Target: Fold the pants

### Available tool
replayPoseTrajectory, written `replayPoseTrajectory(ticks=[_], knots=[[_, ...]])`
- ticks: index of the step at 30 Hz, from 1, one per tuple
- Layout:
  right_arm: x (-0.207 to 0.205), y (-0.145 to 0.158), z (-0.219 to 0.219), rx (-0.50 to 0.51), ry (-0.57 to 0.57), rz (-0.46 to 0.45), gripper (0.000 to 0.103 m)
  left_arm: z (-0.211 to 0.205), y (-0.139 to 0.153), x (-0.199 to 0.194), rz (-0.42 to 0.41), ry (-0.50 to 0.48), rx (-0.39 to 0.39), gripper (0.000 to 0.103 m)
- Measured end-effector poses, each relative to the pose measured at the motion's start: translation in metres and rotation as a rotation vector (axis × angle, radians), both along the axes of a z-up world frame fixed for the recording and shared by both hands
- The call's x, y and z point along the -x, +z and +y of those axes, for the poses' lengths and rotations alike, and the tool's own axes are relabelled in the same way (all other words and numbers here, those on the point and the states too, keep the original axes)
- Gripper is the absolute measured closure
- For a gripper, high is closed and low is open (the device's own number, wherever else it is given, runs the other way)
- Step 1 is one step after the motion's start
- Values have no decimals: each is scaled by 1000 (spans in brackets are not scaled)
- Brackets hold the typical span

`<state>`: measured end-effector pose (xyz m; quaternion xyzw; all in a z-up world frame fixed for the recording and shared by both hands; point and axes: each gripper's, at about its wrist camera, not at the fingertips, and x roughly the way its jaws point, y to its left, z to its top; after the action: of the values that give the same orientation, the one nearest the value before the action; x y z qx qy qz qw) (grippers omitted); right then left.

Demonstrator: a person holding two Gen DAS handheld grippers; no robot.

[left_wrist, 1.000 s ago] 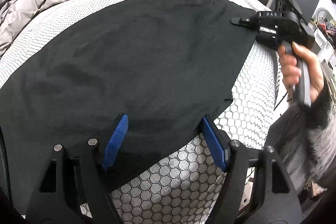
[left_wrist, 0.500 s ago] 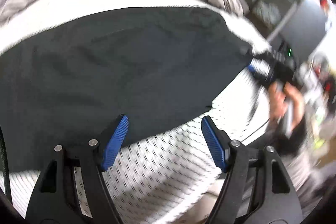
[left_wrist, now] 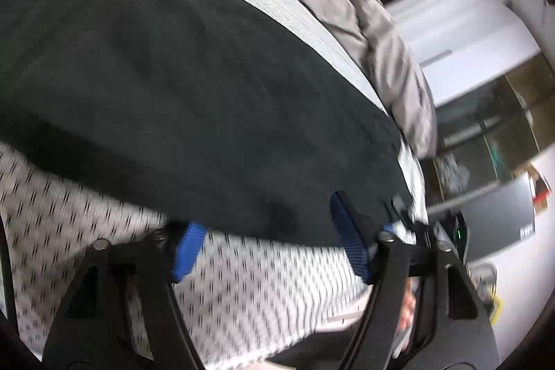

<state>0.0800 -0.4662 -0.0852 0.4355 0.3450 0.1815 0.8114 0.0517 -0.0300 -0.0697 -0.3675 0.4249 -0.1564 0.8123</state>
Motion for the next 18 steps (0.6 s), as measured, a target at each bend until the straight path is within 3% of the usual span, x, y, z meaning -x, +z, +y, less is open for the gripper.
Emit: replayPoseTrajectory(ticks=[1, 3, 4, 7, 8, 13, 17, 18], knots=[[0, -2, 2, 6, -5, 0, 67, 1, -2, -4, 4, 29, -8, 55], [2, -5, 4, 22, -27, -4, 68, 4, -7, -7, 13, 72, -31, 92], [-1, -4, 6, 37, -40, -10, 72, 7, -11, -8, 16, 83, -29, 95], [6, -5, -2, 85, -81, -11, 96, 21, -25, -4, 7, 85, 66, 96], [8, -7, -8, 70, -88, -15, 97, 25, -26, 0, -3, 94, 70, 96], [10, -14, -28, -17, -151, 14, 97, 26, -25, 7, -11, 113, 42, 95], [8, -11, -1, -4, -29, 24, 88, 19, -24, 5, -13, 122, 51, 82], [7, -12, 10, -11, 30, 24, 81, 17, -23, 4, -17, 130, 55, 78]])
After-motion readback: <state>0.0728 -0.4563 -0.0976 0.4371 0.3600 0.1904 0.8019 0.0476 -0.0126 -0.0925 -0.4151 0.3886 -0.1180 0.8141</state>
